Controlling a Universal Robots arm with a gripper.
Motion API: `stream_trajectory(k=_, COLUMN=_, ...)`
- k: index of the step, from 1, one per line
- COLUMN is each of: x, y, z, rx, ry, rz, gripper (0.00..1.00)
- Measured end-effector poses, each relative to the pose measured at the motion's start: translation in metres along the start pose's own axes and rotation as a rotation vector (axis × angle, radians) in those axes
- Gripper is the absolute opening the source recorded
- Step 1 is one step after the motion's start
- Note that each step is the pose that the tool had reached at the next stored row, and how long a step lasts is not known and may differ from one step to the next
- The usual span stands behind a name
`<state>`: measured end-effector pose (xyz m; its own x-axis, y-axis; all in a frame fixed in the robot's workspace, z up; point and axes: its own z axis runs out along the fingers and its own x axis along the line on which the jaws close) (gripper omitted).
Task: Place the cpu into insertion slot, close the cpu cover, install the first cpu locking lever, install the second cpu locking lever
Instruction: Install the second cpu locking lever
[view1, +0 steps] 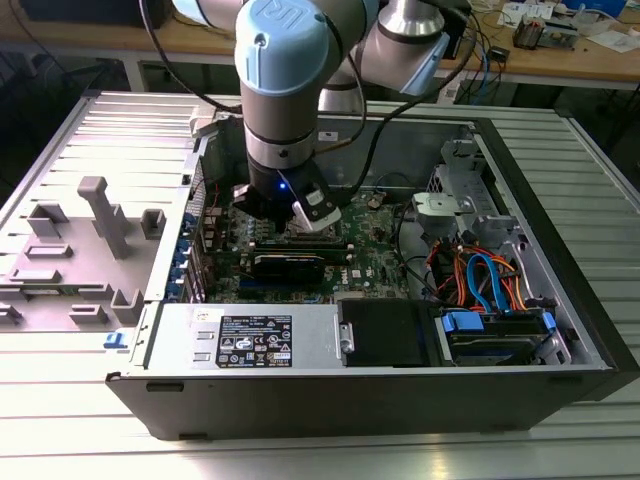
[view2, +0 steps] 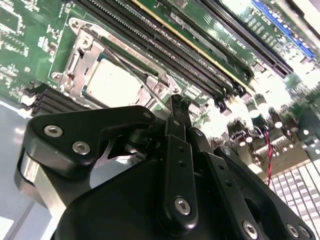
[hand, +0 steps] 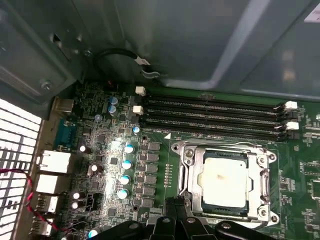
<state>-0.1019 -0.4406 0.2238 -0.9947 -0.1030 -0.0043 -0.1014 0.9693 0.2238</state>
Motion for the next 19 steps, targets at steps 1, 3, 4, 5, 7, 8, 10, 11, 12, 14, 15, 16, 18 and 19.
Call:
stream_trajectory(k=1, x=0.0000, y=0.0009, z=-0.0037, rx=0.0002, ry=0.0006, rz=0.000, gripper=0.11)
stream_trajectory(k=3, x=-0.0001, y=0.0026, z=-0.0095, rx=0.0001, ry=0.0017, rz=0.000, gripper=0.11)
stream_trajectory(k=4, x=-0.0002, y=0.0032, z=-0.0111, rx=0.0002, ry=0.0020, rz=0.000, gripper=0.11)
stream_trajectory(k=5, x=-0.0006, y=0.0038, z=-0.0122, rx=0.0008, ry=0.0027, rz=0.000, gripper=0.11)
stream_trajectory(k=7, x=-0.0015, y=0.0054, z=-0.0154, rx=0.0046, ry=0.0050, rz=0.001, gripper=0.11)
stream_trajectory(k=8, x=-0.0017, y=0.0063, z=-0.0175, rx=0.0061, ry=0.0058, rz=0.001, gripper=0.11)
stream_trajectory(k=10, x=-0.0027, y=0.0088, z=-0.0239, rx=0.0119, ry=0.0086, rz=0.002, gripper=0.11)
stream_trajectory(k=11, x=-0.0044, y=0.0098, z=-0.0272, rx=0.0163, ry=0.0113, rz=0.003, gripper=0.11)
stream_trajectory(k=12, x=-0.0058, y=0.0101, z=-0.0294, rx=0.0196, ry=0.0141, rz=0.003, gripper=0.11)
stream_trajectory(k=14, x=-0.0085, y=0.0104, z=-0.0317, rx=0.0214, ry=0.0182, rz=0.004, gripper=0.11)
stream_trajectory(k=15, x=-0.0103, y=0.0104, z=-0.0325, rx=0.0217, ry=0.0206, rz=0.005, gripper=0.11)
stream_trajectory(k=16, x=-0.0128, y=0.0102, z=-0.0330, rx=0.0220, ry=0.0235, rz=0.005, gripper=0.11)
stream_trajectory(k=18, x=-0.0206, y=0.0095, z=-0.0337, rx=0.0219, ry=0.0346, rz=0.008, gripper=0.11)
stream_trajectory(k=19, x=-0.0227, y=0.0092, z=-0.0338, rx=0.0214, ry=0.0396, rz=0.009, gripper=0.11)
